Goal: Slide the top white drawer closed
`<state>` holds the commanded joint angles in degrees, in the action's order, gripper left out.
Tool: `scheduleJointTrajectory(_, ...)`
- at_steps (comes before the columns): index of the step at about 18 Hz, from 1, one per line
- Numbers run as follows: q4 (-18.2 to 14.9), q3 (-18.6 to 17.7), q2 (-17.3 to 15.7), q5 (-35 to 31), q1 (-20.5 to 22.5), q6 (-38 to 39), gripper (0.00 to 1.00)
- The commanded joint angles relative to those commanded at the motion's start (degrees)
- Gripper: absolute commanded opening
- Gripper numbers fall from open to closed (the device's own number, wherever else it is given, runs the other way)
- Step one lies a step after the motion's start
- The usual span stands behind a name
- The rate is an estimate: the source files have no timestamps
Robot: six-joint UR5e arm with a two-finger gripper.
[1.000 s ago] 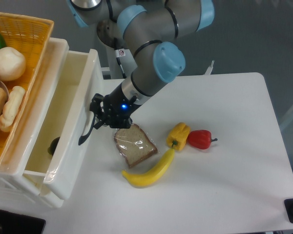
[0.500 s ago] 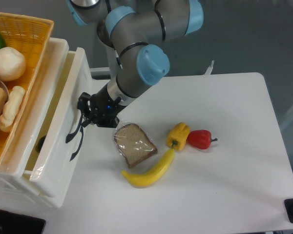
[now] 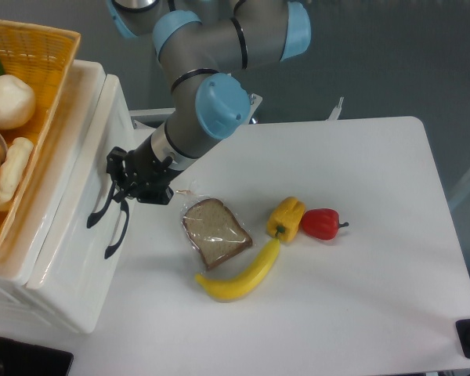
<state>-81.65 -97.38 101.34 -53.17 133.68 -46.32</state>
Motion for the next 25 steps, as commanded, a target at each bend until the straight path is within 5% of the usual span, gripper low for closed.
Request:
scheduleJointTrajectory(2,0.0,0.2,0.2,-0.2,0.6,-0.4,0.08)
scheduleJointTrajectory(4,0.3,0.4,0.4,-0.4,2.7,-0.7,0.38)
scheduleJointTrajectory(8,0.4,2.3,0.7,-0.4,7.5,-0.7,0.68)
scheduleJointTrajectory(9,0.4,2.6,1.0,-0.4,8.5,-0.8,0.90)
scheduleJointTrajectory(10,0.6,3.5,1.7,-0.4,9.5,-0.7,1.00)
scheduleJointTrajectory(16,11.1,6.6,6.7,-1.1,16.8,-0.8,1.00)
scheduleJointTrajectory(20,12.3,10.2,8.7,-13.6,18.2,-1.7,1.00)
scheduleJointTrajectory(25,13.8,11.9,11.6,-24.0,19.5,-20.5,1.00)
